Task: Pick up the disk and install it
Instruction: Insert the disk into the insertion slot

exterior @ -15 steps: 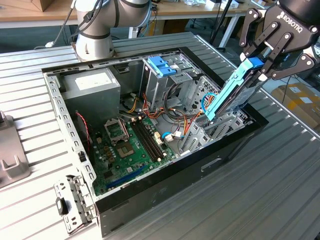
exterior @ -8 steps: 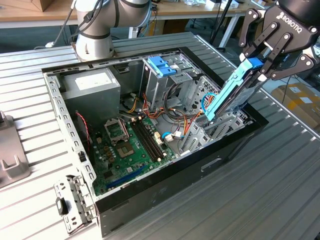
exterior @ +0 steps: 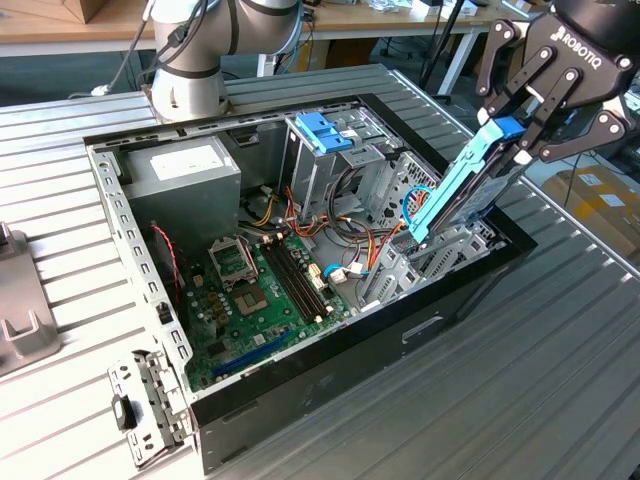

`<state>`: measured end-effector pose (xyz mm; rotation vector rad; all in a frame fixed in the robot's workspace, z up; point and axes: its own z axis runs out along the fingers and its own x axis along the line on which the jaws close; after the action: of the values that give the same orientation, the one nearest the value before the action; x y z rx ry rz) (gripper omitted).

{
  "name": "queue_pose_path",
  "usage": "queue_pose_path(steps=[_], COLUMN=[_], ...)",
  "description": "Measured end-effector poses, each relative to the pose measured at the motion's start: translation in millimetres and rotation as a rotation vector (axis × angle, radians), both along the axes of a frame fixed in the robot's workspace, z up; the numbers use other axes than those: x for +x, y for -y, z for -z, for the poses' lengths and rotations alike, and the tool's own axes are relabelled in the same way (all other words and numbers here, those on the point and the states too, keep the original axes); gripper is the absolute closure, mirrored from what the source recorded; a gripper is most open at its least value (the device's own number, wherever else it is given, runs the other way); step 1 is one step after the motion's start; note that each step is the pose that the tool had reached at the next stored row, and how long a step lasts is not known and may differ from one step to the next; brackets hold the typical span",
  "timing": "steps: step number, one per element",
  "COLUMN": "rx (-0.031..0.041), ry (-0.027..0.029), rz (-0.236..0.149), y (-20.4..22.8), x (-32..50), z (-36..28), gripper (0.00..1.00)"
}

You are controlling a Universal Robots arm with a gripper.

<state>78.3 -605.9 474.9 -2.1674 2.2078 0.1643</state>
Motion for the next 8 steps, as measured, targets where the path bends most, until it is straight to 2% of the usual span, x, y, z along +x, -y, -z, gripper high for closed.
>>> queue_pose_path(steps=[8], rx=[0.0000], ry=[0.0000], rz=[0.000], y=[0.0], x=[-1.0], z=[2.3], gripper=[0.63])
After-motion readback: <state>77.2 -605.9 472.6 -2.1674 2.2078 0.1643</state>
